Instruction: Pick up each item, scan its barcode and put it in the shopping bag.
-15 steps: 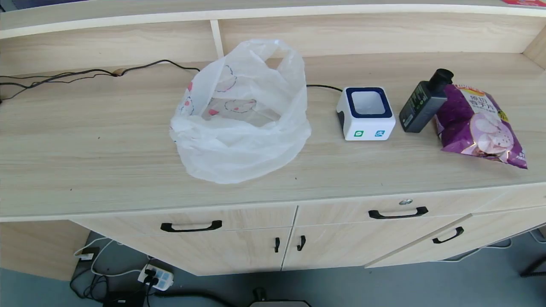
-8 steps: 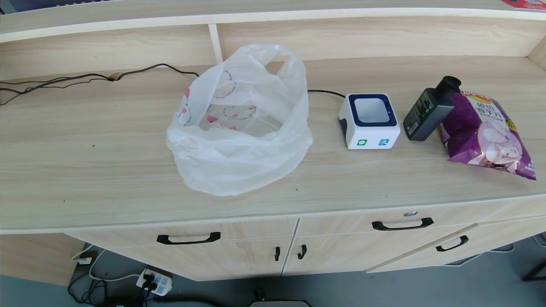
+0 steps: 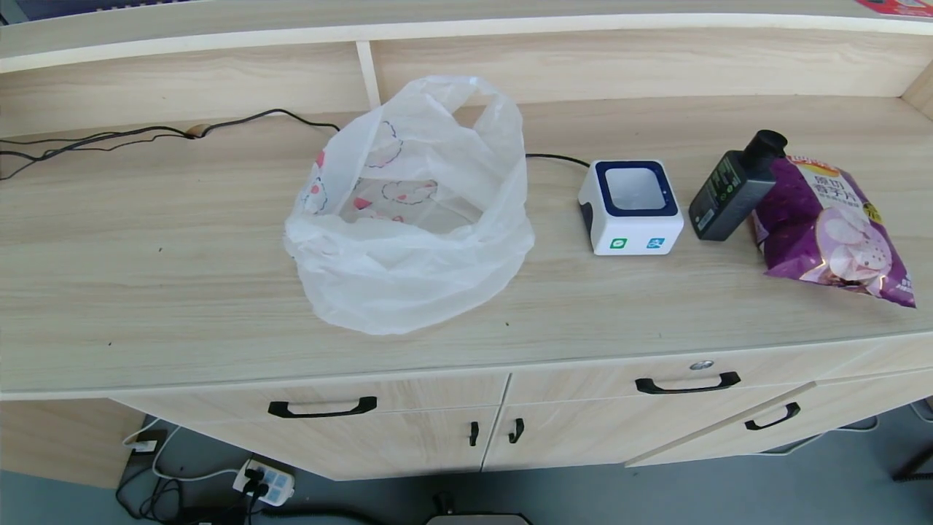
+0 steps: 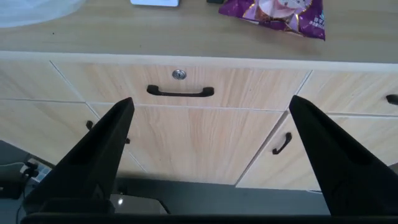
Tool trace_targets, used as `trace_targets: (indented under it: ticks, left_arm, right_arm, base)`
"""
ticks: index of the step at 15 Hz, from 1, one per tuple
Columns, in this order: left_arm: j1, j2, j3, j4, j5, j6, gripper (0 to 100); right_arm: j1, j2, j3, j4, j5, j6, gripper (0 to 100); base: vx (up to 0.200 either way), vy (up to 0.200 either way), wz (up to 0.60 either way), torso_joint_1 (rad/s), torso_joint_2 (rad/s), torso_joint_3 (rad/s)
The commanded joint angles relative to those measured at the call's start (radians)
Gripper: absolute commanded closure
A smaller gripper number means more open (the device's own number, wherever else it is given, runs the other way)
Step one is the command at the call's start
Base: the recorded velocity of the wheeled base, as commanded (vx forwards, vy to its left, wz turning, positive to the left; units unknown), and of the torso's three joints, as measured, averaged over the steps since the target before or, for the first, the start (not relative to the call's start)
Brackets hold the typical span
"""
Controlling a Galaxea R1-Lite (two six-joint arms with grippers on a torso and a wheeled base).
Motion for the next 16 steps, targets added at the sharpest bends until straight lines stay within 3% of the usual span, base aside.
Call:
trace_targets:
  ticks: [1, 3, 4, 6, 7, 12, 16]
  left_arm:
    - [0.001, 0.0, 0.0, -0.001, 0.0, 0.0, 0]
    - [-0.001, 0.0, 0.0, -0.001, 0.0, 0.0, 0]
    - [-0.001, 0.002, 0.0, -0.001, 0.0, 0.0, 0]
    - [0.001, 0.0, 0.0, -0.001, 0.0, 0.0, 0]
    - [-0.001, 0.0, 0.0, -0.001, 0.0, 0.0, 0]
    - [-0.001, 0.002, 0.0, -0.001, 0.0, 0.0, 0]
    - [0.001, 0.0, 0.0, -0.001, 0.0, 0.0, 0]
  right_arm:
    - [0.007, 0.436, -0.23, -0.229, 0.029, -0.002, 0]
    - [0.016, 0.628, -0.27, -0.46, 0.029, 0.004, 0]
    - [0.024, 0.768, -0.261, -0.654, 0.029, 0.021, 0]
    - [0.027, 0.871, -0.267, -0.772, 0.029, 0.023, 0]
    - [0.029, 0.995, -0.282, -0.899, 0.029, 0.023, 0]
    - [0.027, 1.217, -0.379, -0.984, 0.027, 0.016, 0]
    - [0.064, 1.243, -0.378, -0.993, 0.027, 0.016, 0]
  base:
    - [0.0, 0.0, 0.0, 0.0, 0.0, 0.0]
    - [0.0, 0.0, 0.0, 0.0, 0.0, 0.0]
    - [0.0, 0.0, 0.0, 0.0, 0.0, 0.0]
    - [0.0, 0.0, 0.0, 0.0, 0.0, 0.0]
    - [0.0, 0.0, 0.0, 0.0, 0.0, 0.0]
    - [0.0, 0.0, 0.0, 0.0, 0.0, 0.0]
    - [0.0, 0.0, 0.0, 0.0, 0.0, 0.0]
